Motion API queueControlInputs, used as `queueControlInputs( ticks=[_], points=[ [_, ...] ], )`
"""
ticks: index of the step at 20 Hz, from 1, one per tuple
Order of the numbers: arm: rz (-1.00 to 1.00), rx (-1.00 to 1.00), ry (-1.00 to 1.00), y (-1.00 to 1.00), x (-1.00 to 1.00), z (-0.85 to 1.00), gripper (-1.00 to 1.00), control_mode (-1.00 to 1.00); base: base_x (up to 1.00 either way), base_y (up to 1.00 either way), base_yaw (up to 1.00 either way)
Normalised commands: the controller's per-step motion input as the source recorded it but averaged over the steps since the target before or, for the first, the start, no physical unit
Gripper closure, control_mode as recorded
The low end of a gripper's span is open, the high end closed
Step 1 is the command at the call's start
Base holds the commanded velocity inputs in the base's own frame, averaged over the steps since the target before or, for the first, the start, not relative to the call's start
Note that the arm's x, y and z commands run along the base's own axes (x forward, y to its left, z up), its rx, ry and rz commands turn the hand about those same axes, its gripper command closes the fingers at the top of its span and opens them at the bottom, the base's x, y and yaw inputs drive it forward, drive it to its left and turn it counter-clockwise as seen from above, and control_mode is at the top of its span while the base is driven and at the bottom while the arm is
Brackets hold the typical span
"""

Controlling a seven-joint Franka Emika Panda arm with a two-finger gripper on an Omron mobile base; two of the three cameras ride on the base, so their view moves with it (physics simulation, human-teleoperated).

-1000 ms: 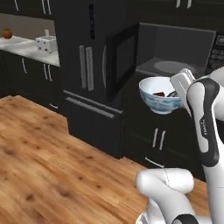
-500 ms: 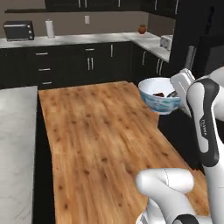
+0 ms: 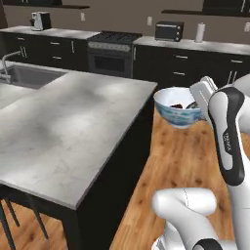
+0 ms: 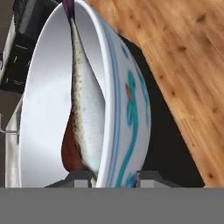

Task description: The microwave is finished heating the fish and sweet potato. Take the bowl containing the food and place it on the dining counter.

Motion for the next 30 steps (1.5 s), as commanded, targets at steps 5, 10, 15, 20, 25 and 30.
queueControlInputs(
  ticks=[5, 10, 15, 20, 25, 30],
  points=[
    [0.0, 0.0, 0.0, 0.0, 0.0, 0.0, 1.0, 1.0, -0.23, 0.08, 0.9],
    [0.0, 0.0, 0.0, 0.0, 0.0, 0.0, 1.0, 1.0, -0.04, 0.07, 0.78],
    [0.0, 0.0, 0.0, 0.0, 0.0, 0.0, 1.0, 1.0, 0.17, 0.39, 0.52],
    [0.0, 0.0, 0.0, 0.0, 0.0, 0.0, 1.0, 1.0, 0.35, -0.08, 0.18],
    [0.0, 0.0, 0.0, 0.0, 0.0, 0.0, 1.0, 1.0, 0.57, -0.45, 0.02],
    [0.0, 0.0, 0.0, 0.0, 0.0, 0.0, 1.0, 1.0, 0.9, -0.25, 0.01]
  ],
)
